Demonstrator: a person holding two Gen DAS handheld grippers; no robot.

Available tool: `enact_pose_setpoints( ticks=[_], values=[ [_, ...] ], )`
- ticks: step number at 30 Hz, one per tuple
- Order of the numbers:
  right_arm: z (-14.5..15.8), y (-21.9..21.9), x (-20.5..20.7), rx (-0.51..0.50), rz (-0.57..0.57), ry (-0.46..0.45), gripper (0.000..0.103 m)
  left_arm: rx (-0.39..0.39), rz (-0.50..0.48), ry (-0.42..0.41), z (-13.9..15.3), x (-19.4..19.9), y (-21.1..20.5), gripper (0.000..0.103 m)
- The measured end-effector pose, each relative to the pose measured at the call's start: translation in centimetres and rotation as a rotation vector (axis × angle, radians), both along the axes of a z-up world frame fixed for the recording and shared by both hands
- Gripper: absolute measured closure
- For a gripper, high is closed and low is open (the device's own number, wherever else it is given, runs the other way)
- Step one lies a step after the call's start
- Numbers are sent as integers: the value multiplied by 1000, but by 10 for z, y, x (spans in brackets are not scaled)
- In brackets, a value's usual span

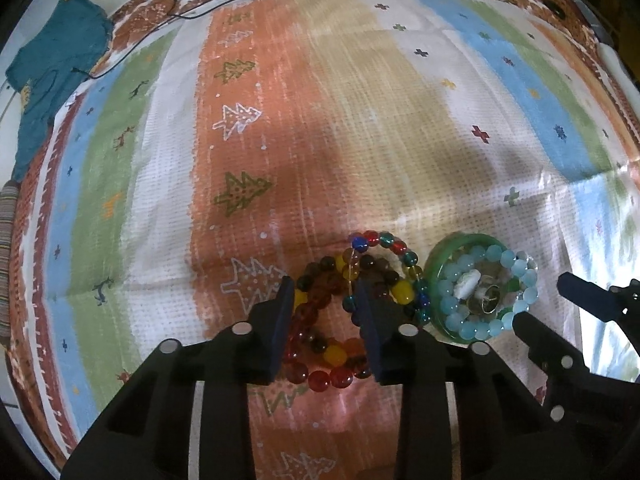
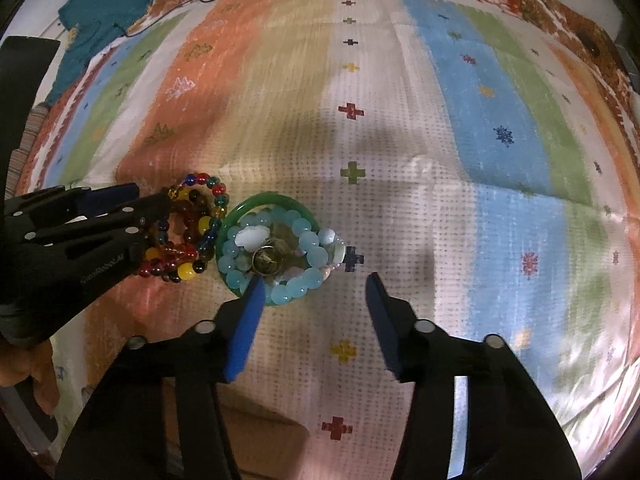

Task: Organize jewelry
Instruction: 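Grasp the multicolour bead bracelet with left gripper while right grasps light blue bracelet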

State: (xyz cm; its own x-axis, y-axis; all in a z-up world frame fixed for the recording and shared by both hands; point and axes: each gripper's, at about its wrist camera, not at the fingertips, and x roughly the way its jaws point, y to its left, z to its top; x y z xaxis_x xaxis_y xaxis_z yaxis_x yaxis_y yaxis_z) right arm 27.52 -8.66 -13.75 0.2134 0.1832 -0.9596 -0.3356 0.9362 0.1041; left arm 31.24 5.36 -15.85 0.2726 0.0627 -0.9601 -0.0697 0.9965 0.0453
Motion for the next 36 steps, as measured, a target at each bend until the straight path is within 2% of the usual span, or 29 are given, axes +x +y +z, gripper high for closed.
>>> enact_pose_setpoints(
  ticks=[5, 7, 8, 20, 21, 23, 24, 36],
  values=[
    [-3, 4, 2, -7, 6, 7, 73, 28, -9, -12, -2, 3, -4, 81],
    [-4, 6, 3, -6, 11, 4, 78, 35, -9, -14, -3, 4, -6, 94],
    [-4, 6, 3, -7, 12, 3, 79, 35, -9, -13, -3, 5, -6, 95],
    [-9, 7, 8, -9, 24, -13, 83, 41, -11, -16, -5, 5, -7, 97],
    [-8, 7, 7, -6, 25, -13, 84, 38, -11, -19, -4, 4, -7, 103],
    [-7, 7, 7, -3, 30, -17, 85, 39, -5, -28, 0, 3, -6, 103],
    [-6, 6, 6, -7, 32, -21, 91, 34, -6, -29, 1, 3, -6, 103],
    [4, 5, 3, 0, 44, -42, 91, 26, -6, -53, 15, -3, -4, 103]
  ],
)
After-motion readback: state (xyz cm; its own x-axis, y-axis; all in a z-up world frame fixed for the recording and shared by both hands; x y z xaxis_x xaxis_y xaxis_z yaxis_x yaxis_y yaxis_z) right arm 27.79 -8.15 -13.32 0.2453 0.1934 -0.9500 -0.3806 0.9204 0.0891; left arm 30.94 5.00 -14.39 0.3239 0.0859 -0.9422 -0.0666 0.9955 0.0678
